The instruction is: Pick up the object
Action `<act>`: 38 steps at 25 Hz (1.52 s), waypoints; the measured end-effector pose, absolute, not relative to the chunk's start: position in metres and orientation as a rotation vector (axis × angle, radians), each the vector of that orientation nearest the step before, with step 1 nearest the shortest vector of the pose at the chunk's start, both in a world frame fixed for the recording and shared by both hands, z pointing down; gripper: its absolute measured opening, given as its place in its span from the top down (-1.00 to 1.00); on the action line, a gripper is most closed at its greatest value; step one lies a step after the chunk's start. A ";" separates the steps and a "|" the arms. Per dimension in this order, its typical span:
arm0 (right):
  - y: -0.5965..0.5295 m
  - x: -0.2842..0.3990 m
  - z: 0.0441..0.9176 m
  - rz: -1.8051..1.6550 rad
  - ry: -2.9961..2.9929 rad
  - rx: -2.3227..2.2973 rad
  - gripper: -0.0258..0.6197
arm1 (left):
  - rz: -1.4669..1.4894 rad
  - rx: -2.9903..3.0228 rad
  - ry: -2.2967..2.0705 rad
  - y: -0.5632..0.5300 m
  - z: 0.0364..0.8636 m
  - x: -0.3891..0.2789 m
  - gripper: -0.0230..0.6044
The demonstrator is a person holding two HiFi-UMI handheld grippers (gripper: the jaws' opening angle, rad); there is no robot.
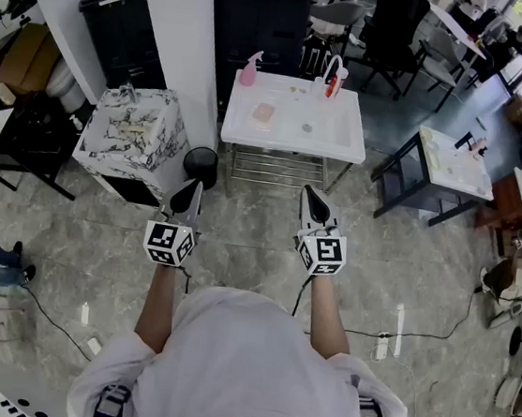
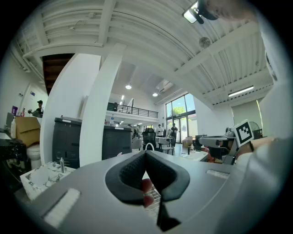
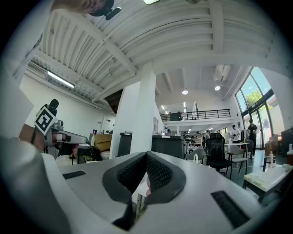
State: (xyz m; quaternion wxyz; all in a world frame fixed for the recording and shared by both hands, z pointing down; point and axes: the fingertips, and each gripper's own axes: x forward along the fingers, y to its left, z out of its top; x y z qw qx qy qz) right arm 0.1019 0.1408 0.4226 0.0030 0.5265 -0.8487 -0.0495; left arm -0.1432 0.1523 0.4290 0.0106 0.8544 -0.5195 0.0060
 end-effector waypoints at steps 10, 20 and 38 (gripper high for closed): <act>0.143 0.093 0.419 -0.139 -2.673 1.619 0.92 | 0.051 2.668 -1.610 0.153 0.433 -0.137 0.94; 0.152 0.093 0.421 -0.170 -2.659 1.612 0.91 | 0.095 2.648 -1.655 0.160 0.440 -0.141 0.94; 0.168 0.107 0.420 -0.085 -2.714 1.566 -0.41 | 0.122 2.638 -1.684 0.183 0.442 -0.124 0.94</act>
